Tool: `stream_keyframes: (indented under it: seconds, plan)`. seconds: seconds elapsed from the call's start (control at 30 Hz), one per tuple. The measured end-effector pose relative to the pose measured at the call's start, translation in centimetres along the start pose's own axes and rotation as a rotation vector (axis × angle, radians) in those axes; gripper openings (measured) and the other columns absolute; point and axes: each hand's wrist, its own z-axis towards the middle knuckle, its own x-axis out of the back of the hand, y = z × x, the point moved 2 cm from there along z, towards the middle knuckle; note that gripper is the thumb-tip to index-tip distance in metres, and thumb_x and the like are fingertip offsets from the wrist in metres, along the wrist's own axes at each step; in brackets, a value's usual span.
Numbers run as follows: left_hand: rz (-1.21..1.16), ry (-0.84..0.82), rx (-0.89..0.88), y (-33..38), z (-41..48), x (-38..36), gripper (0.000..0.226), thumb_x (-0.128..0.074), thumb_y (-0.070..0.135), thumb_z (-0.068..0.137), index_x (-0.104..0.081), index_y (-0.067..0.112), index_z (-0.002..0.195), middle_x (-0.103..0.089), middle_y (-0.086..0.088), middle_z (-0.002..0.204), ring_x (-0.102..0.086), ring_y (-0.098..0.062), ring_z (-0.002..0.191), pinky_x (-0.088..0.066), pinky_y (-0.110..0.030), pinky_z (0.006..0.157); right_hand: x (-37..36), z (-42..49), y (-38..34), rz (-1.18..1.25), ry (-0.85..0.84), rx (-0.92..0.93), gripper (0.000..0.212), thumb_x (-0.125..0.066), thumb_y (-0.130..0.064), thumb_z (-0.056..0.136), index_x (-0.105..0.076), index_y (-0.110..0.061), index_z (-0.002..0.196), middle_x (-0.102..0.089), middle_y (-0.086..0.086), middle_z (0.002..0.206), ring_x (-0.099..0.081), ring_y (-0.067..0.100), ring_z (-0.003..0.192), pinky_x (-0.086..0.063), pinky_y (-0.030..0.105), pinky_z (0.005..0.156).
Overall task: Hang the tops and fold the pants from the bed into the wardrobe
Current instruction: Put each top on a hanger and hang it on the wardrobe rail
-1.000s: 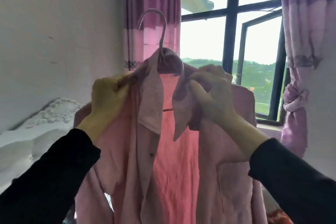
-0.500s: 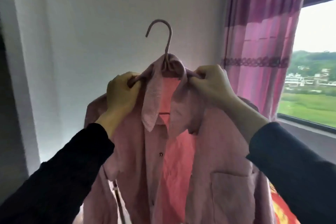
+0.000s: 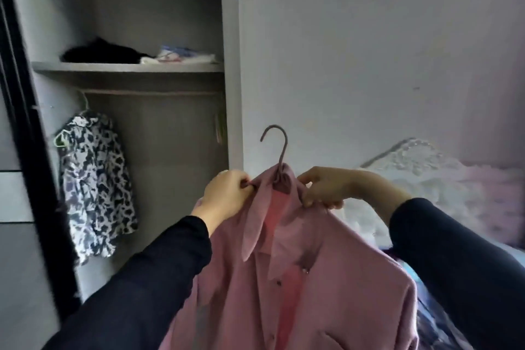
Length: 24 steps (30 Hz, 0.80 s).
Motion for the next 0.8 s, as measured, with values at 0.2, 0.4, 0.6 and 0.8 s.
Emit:
stream_keyframes:
  seconds: [0.2, 0.4, 0.6, 0.8]
  plan:
    - [0.14, -0.04, 0.143, -13.2, 3.5, 2.0, 0.019, -0.043, 0.029, 0.091, -0.056, 0.028, 0.077, -0.061, 0.008, 0.078, -0.056, -0.02, 0.073, -0.044, -0.031, 0.062, -4.9, 12.7, -7.9, -0.006, 0.022, 0.096, 0.013, -0.054, -0.006, 0.079, -0.061, -0.011, 0.089, -0.053, 0.006, 0.059, -0.046, 0.019, 0.045, -0.037, 0.021, 0.041]
    - [0.152, -0.081, 0.166, -23.1, 8.0, 3.9, 0.026, -0.036, 0.039, 0.094, -0.053, 0.028, 0.11, -0.066, -0.002, 0.111, -0.062, -0.031, 0.101, -0.051, -0.044, 0.084, -6.9, 25.2, -14.7, -0.022, 0.05, 0.173, 0.009, -0.058, -0.007, 0.079, -0.057, -0.015, 0.074, -0.057, 0.004, 0.066, -0.053, 0.016, 0.051, -0.042, 0.022, 0.049]
    - [0.202, -0.117, 0.186, -32.1, 15.3, 6.6, 0.041, -0.025, 0.051, 0.091, -0.046, 0.045, 0.125, -0.064, -0.001, 0.119, -0.061, -0.03, 0.104, -0.053, -0.045, 0.084, -7.1, 38.2, -20.7, 0.086, 0.084, 0.212, 0.013, -0.058, -0.009, 0.075, -0.064, -0.003, 0.085, -0.055, 0.009, 0.064, -0.048, 0.023, 0.052, -0.037, 0.022, 0.045]
    - [0.25, -0.036, 0.247, -41.1, 23.3, 10.2, 0.041, -0.029, 0.053, 0.094, -0.044, 0.044, 0.131, -0.061, -0.005, 0.127, -0.058, -0.032, 0.112, -0.051, -0.043, 0.09, -6.2, 50.3, -26.2, 0.234, 0.08, 0.271, 0.01, -0.059, -0.012, 0.081, -0.062, -0.004, 0.077, -0.048, 0.009, 0.066, -0.043, 0.023, 0.055, -0.034, 0.018, 0.039]
